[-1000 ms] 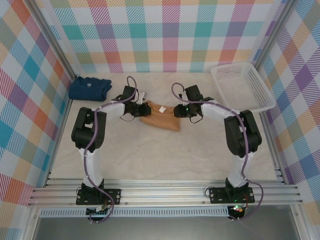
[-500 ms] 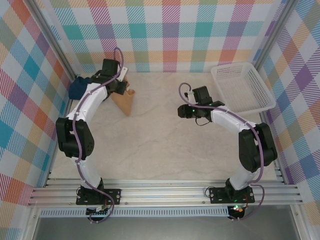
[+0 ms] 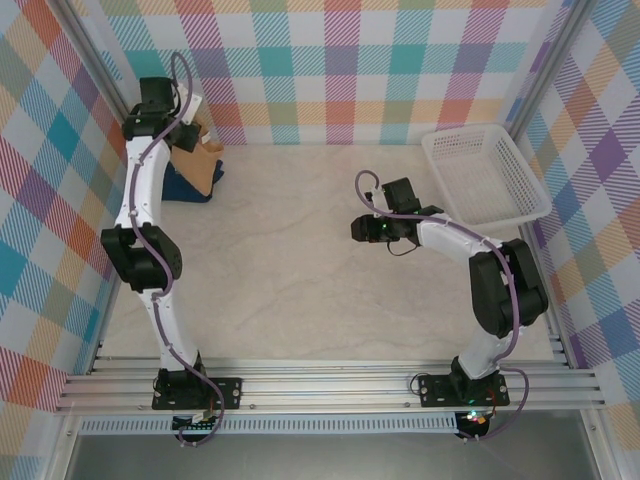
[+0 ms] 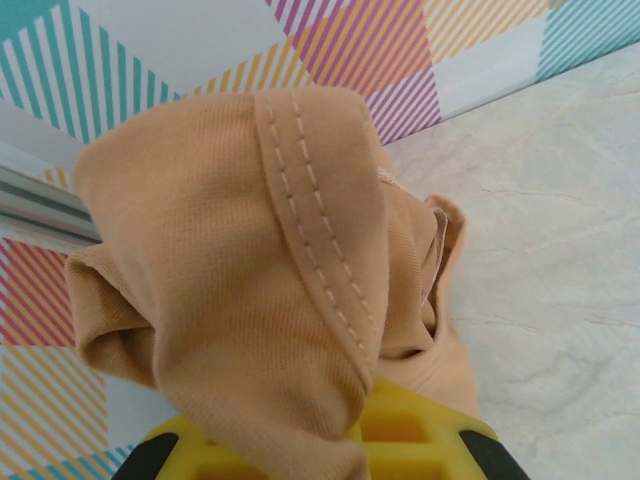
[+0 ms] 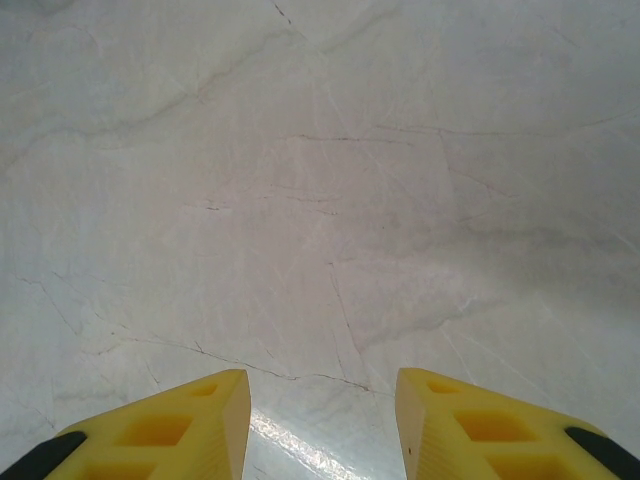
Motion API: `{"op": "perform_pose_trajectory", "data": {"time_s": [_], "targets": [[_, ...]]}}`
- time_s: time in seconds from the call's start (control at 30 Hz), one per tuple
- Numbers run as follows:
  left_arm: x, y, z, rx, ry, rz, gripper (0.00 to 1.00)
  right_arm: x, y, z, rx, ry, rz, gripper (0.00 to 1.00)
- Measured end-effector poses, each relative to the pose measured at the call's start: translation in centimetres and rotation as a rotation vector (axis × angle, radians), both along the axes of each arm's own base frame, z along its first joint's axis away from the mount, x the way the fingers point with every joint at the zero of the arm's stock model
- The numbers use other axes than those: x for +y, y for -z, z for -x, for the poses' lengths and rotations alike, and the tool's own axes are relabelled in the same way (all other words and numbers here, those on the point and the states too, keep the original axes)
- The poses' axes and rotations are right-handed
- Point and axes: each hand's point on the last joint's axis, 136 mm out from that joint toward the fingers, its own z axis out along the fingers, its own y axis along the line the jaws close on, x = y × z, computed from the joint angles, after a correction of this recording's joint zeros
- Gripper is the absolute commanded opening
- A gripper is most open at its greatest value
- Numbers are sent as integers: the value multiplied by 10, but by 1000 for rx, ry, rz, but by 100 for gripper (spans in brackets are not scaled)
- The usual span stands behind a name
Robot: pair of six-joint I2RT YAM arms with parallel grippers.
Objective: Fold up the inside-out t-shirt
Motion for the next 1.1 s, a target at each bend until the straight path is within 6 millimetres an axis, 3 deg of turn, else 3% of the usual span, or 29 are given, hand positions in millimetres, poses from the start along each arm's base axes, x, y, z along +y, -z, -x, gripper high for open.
{"op": "perform_pose_trajectory", "data": {"time_s": [0.13, 0.27, 0.53, 0.77, 0.97, 1.1], "targets": [[14, 31, -11, 55, 14, 55, 0, 0, 0, 0, 3, 4, -2, 43], [11, 56, -10, 113, 36, 114, 0, 0, -2, -1, 1, 5, -3, 43], [-13, 37, -2, 94, 110, 225, 0, 1, -2, -1, 2, 4, -4, 43], [-18, 26, 1, 78, 123, 248, 0, 1, -1, -1, 5, 2, -5, 43], [-4, 35, -6, 79, 83, 220, 0, 1, 0, -1, 8, 2, -3, 43], [19, 62, -24, 86, 23, 192, 0, 1, 2, -2, 12, 2, -1, 43]]}}
